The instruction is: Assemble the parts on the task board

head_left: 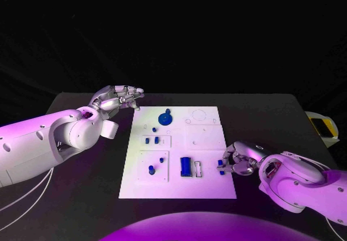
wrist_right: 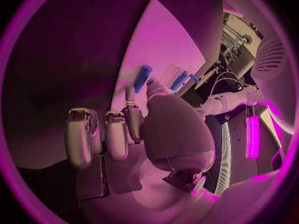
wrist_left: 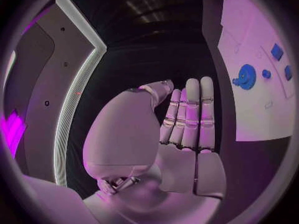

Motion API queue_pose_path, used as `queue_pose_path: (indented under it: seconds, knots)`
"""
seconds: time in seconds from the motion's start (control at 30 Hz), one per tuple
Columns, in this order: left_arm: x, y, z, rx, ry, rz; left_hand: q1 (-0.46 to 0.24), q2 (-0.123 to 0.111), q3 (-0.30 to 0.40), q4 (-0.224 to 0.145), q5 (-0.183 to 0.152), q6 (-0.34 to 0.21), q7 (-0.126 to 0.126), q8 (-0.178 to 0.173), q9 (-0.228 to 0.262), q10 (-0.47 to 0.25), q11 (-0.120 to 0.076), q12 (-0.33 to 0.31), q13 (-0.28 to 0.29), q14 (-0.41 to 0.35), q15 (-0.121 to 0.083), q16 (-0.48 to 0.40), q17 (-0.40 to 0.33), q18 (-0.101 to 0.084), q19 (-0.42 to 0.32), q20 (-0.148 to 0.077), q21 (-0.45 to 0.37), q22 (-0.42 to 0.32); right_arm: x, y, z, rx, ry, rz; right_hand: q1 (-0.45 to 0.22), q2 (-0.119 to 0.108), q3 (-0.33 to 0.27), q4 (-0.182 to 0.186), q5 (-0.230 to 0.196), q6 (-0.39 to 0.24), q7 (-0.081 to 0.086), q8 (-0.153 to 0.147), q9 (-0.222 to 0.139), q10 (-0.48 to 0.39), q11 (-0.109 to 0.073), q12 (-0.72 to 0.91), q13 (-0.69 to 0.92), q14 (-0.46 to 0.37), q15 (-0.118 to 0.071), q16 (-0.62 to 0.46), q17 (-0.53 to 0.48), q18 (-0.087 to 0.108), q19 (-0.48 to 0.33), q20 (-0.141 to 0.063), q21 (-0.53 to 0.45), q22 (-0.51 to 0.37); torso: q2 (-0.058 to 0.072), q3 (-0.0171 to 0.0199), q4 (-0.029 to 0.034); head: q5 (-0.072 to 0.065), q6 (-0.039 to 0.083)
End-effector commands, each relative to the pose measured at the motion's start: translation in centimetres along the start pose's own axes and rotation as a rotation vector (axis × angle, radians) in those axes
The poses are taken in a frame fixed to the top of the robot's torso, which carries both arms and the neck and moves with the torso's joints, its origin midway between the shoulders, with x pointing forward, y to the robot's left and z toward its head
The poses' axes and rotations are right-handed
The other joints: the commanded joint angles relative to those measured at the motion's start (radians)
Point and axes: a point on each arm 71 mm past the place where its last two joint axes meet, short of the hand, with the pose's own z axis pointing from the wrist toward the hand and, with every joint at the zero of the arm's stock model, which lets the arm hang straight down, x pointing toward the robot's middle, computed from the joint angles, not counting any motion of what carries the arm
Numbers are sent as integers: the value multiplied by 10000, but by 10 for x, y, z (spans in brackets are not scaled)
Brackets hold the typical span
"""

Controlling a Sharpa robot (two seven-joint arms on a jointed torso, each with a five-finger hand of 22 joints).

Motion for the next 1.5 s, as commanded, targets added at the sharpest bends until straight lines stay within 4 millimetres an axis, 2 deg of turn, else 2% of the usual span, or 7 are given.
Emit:
queue_pose_path:
  seconds: [0.03, 0.37, 0.43, 0.6, 0.73, 0.93, 1.5]
  knots:
    - [2, -1, 0, 89, 192, -55, -30, 34, 23, -10, 20, -54, 2, 24, 10, -60, 11, 26, -11, -44, -8, 66, -11, 49, -43, 13, -3, 13, 4, 0, 2, 93, 144, -365, 31, -52, -51, -6, -66, 81, 7, 42, -14, -46, -7, -58, 728, 767, 26, -48, 1244, -72, 607, 55, -10, 2332, 7, 4, -11, 26, -12]
    - [2, -1, 0, 80, 186, -53, -30, 34, 23, -10, 20, -54, 2, 24, 10, -60, 11, 26, -11, -44, -8, 66, -11, 49, -43, 13, -3, 13, 15, 3, 5, 27, 608, -712, 1171, 57, 282, -444, 78, 147, -106, -14, 13, -44, -117, -66, 731, 770, -68, -51, 1257, -74, 614, -15, 1, 2337, 0, 8, -6, 50, -39]
    - [2, -1, 0, 78, 184, -53, -30, 34, 23, -10, 20, -54, 2, 24, 10, -60, 11, 26, -11, -44, -8, 66, -11, 49, -43, 13, -3, 13, 16, 4, 5, 14, 654, -805, 1937, 213, 874, -756, -341, 243, -146, -101, -48, -62, -162, -81, 733, 772, -125, -51, 1266, -81, 629, -75, 32, 2347, -3, 4, -8, 49, -37]
    - [2, -1, 0, 75, 185, -53, -46, 34, 22, -3, 18, -57, -1, 37, 13, -61, 9, 44, -12, -47, -8, 73, -14, 50, -46, 16, -9, 12, 18, 5, 4, -18, 715, -968, 2411, -67, 2351, -1084, 92, 604, -160, -309, -218, -70, -193, -91, 748, 781, -139, -39, 1314, -97, 658, -113, 98, 2368, -7, 0, -8, 48, -42]
    - [2, -1, 0, 70, 187, -54, -39, 35, 27, -9, 20, -56, -3, 41, 14, -64, 8, 47, -13, -48, -10, 74, -15, 51, -46, 15, -9, 12, 18, 7, 4, -53, 599, -894, 1716, -611, 4146, -1365, 205, 694, -172, -315, -137, -9, -201, -75, 766, 790, -135, -29, 1354, -103, 670, -106, 122, 2375, -4, 0, -11, 39, -45]
    - [1, -1, -1, 69, 180, -51, -39, 35, 27, -9, 20, -56, -3, 41, 14, -64, 8, 47, -13, -48, -10, 74, -15, 51, -46, 15, -9, 12, 16, 8, 2, 45, 349, -316, 639, -650, 5273, -1526, 676, 399, -233, -66, 242, 105, -227, -24, 795, 809, -173, 2, 1431, -130, 726, -132, 250, 2411, -11, -2, -3, 32, -26]
    - [3, 0, 0, 70, 229, -68, -22, 36, 35, -24, 23, -53, -6, 48, 16, -69, 5, 50, -15, -51, -13, 75, -17, 53, -46, 13, -8, 14, 8, 35, 5, -71, 70, 2158, -281, -668, 5993, -1726, 930, 185, -200, 212, 626, 157, -214, 18, 835, 828, -164, 41, 1517, -152, 771, -134, 357, 2440, 7, -4, 20, 7, 12]
